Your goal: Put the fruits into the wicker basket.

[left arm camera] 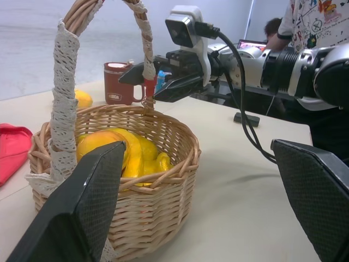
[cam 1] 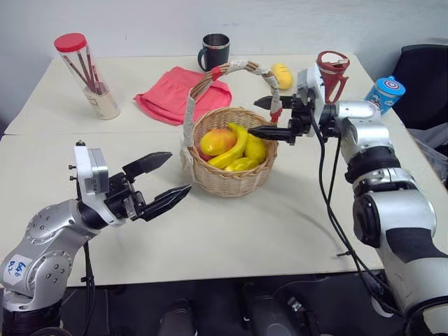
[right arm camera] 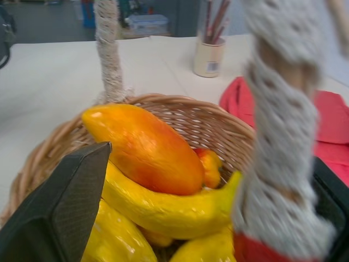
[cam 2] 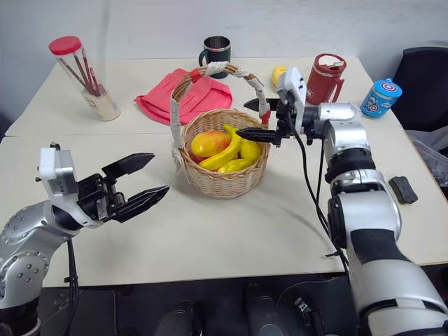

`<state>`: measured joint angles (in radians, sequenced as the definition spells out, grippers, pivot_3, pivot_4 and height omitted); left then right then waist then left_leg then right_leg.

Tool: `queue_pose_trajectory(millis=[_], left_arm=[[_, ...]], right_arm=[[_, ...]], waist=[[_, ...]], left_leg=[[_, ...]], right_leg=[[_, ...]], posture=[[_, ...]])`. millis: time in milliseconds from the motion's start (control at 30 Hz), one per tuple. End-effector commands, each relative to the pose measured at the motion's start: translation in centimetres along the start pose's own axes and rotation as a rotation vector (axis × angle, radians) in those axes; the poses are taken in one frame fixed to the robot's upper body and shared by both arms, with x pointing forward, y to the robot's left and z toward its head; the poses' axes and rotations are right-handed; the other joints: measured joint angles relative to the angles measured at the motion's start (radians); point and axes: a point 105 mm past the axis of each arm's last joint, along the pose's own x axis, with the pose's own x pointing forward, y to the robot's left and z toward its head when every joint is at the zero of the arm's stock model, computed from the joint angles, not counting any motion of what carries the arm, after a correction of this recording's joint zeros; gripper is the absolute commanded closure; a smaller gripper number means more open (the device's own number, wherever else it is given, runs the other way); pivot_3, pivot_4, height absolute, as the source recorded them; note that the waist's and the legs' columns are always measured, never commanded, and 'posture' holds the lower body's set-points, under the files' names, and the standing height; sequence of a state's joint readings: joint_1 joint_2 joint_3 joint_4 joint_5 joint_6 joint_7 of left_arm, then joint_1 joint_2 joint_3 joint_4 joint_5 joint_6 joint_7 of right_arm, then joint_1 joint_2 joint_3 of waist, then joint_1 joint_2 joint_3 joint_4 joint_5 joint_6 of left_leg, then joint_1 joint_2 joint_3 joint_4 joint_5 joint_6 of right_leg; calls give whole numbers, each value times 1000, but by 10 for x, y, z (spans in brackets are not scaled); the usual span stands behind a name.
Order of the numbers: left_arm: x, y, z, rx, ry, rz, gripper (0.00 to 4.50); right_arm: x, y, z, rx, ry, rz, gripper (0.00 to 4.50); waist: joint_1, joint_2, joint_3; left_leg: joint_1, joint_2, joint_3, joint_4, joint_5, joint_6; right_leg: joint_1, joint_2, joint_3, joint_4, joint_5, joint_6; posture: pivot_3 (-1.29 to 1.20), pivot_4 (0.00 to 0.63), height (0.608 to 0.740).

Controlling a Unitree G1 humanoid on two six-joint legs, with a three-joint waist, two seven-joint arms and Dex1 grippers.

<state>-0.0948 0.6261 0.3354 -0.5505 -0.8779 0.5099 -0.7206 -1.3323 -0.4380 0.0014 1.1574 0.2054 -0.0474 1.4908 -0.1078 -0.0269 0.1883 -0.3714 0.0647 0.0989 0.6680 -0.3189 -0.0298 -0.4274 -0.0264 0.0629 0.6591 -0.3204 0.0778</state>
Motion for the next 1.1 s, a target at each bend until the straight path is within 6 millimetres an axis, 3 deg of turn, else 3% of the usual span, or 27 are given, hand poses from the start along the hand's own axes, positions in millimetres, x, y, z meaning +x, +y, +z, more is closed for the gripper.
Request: queue_pose_trajectory(millis=[33, 233, 333, 400, 433, 567, 700, 900, 1000, 1100], left_arm=[[-2, -8, 5, 46, -16, 9, 0], [-5, -8, 4, 84, -21, 52, 0], [2, -8, 4, 82, -42, 37, 0], [6, -8, -1, 67, -34, 12, 0], [8, -8, -4, 62, -31, 0, 0], [12, -2, -5, 51, -38, -20, 0], [14, 3, -10, 30, -28, -42, 0], [15, 8, -15, 12, -14, -67, 0], [15, 11, -18, 7, 0, -78, 0], [16, 13, -19, 8, 8, -87, 0]], right_arm=[[-6, 6, 7, -5, 28, 89, 850], [-17, 9, 1, 40, 49, 92, 2878], [-23, 11, -7, 18, 76, 91, 3676], [-31, 12, -5, -9, 54, 66, 4354], [-35, 11, -1, -10, 25, 38, 4476], [-49, 11, 16, 8, -61, -138, 4476], [-68, 27, 42, 55, -173, -394, 4476], [-125, 22, 29, 76, -97, -897, 4476], [-157, 22, 15, 78, -52, -1059, 4476], [-176, 22, 5, 75, -49, -1125, 4476]], waist=[[0, 0, 0], [0, 0, 0], [1, 0, 0], [5, 0, 0], [6, 0, 0], [20, 0, 0], [27, 1, 0], [29, 1, 0], [33, 1, 0], [38, 1, 0]], left_leg=[[0, 0, -1, 0, 0, 0], [0, 0, -1, 0, 0, -1], [0, 0, -2, 1, 1, -1], [0, -1, -2, 0, 1, -1], [0, -1, -2, 1, 1, -1], [0, 0, -3, 0, 1, -1], [-1, 0, -3, 0, 1, -2], [-1, -1, -4, 0, 1, -2], [-1, -2, -3, 0, 2, -1], [-1, -2, -2, -1, 2, 0]], right_leg=[[0, 0, 0, 0, 0, 0], [0, 0, 1, 0, -1, -1], [0, 0, 0, 0, -1, -1], [1, 0, 0, 0, -1, -1], [1, 0, 0, 0, -1, -1], [0, 0, 0, 0, -1, -1], [-1, 0, 0, 1, -1, -1], [-1, 0, 0, 0, -1, -1], [-1, 0, 1, 0, -1, -1], [-1, 1, 2, -1, -1, -1]], posture=[[0, 150, 740], [0, 150, 740], [0, 150, 740], [0, 150, 740], [0, 150, 740], [0, 150, 740], [0, 150, 740], [0, 150, 740], [0, 150, 740], [0, 150, 740]])
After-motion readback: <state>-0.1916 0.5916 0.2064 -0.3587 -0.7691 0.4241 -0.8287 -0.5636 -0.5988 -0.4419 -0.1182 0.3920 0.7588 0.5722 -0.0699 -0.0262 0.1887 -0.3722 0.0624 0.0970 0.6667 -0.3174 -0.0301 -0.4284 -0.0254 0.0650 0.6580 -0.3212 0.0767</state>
